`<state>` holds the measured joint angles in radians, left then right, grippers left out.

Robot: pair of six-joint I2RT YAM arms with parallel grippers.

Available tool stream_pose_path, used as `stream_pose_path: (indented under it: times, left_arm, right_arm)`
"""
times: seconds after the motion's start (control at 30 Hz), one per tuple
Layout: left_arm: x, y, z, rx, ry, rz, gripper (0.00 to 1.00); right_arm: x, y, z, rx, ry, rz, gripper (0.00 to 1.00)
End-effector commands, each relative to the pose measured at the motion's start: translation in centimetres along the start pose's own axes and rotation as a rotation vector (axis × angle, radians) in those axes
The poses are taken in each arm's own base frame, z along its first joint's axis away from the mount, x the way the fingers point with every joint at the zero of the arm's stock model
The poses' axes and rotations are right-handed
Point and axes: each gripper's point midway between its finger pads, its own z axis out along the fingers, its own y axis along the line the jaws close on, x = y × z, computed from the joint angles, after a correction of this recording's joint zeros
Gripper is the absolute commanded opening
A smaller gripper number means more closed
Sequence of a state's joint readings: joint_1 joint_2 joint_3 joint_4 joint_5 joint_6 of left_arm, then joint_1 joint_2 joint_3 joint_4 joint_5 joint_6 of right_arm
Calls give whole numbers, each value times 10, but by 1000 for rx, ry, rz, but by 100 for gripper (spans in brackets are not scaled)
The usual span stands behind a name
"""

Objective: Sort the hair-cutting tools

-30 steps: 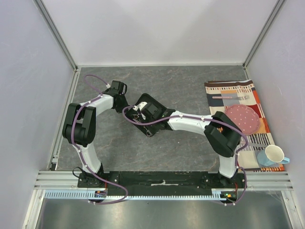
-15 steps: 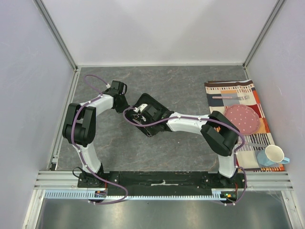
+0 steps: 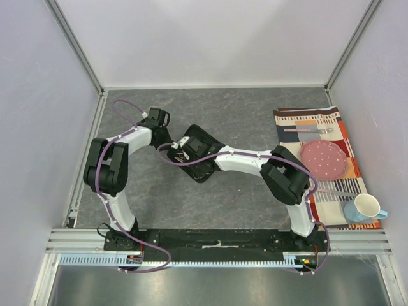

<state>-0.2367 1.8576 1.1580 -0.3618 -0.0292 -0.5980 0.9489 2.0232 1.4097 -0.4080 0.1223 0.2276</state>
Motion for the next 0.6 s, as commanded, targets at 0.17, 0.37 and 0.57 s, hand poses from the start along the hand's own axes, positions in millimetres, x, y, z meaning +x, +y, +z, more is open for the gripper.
stream_pose_path:
  times: [0.17, 0.37, 0.57]
  left_arm:
    - [26, 2, 1, 8, 84, 6, 2]
    - [26, 2, 2, 8, 87, 8, 2]
    - [23, 0, -1, 14, 78, 9, 2]
  right_arm:
    - [-37, -10, 37, 31, -97, -64, 7]
    - [-44, -15, 44, 42, -119, -76, 9]
    - [-39, -17, 31, 43, -124, -66, 24]
